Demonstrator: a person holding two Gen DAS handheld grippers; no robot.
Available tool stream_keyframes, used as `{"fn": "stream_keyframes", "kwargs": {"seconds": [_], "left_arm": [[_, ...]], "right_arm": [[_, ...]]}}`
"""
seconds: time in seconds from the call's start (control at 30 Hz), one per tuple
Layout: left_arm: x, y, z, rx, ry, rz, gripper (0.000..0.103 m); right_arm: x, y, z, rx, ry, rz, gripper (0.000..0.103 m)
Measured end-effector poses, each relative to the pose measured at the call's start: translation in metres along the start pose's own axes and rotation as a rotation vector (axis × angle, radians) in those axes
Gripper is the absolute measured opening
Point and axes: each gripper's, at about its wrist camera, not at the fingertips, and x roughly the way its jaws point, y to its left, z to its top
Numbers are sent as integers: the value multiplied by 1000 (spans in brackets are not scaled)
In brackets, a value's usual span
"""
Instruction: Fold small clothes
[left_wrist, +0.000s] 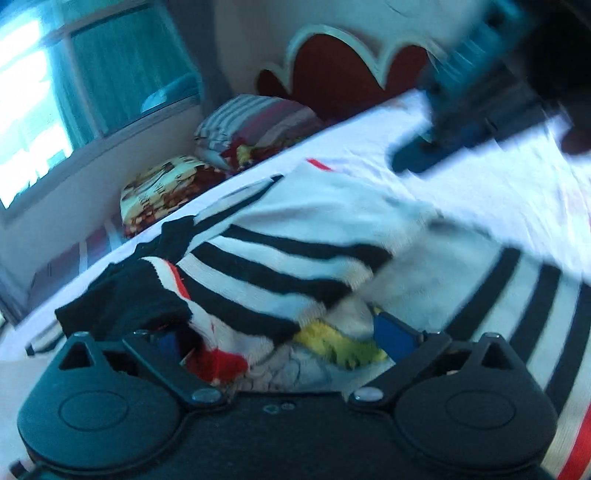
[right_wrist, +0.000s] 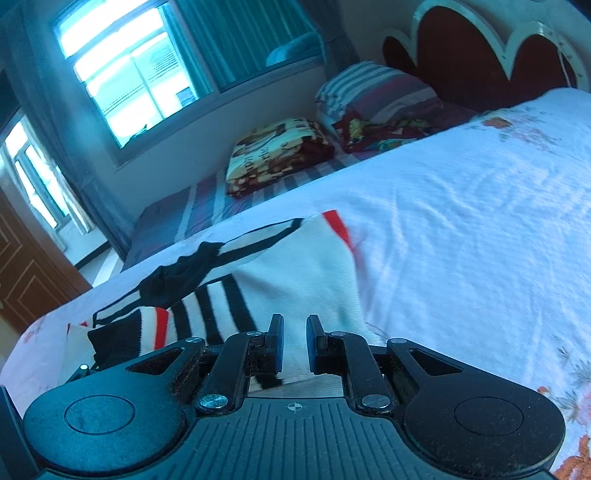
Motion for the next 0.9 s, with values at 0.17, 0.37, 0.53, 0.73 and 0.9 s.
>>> {"fn": "stream_keyframes", "kwargs": {"seconds": [0.17, 0.37, 0.53, 0.73, 0.9], "left_arm": [[-14, 28, -6, -246, -59, -62, 98], [-10, 22, 5, -285, -46, -11, 90], [-6, 17, 14, -344, -24, 16, 88], [1, 9, 23, -330, 9, 39, 85], [12, -7, 34, -284, 34, 35, 85]], "right_arm": [[-2, 6, -1, -14, -10, 0, 12], [-9, -1, -6, -2, -13, -19, 12], [-18, -10, -5, 9, -29, -29, 12], [-24, -23, -5, 32, -38, -36, 12], [-27, -31, -8, 43, -30, -41, 12]]}}
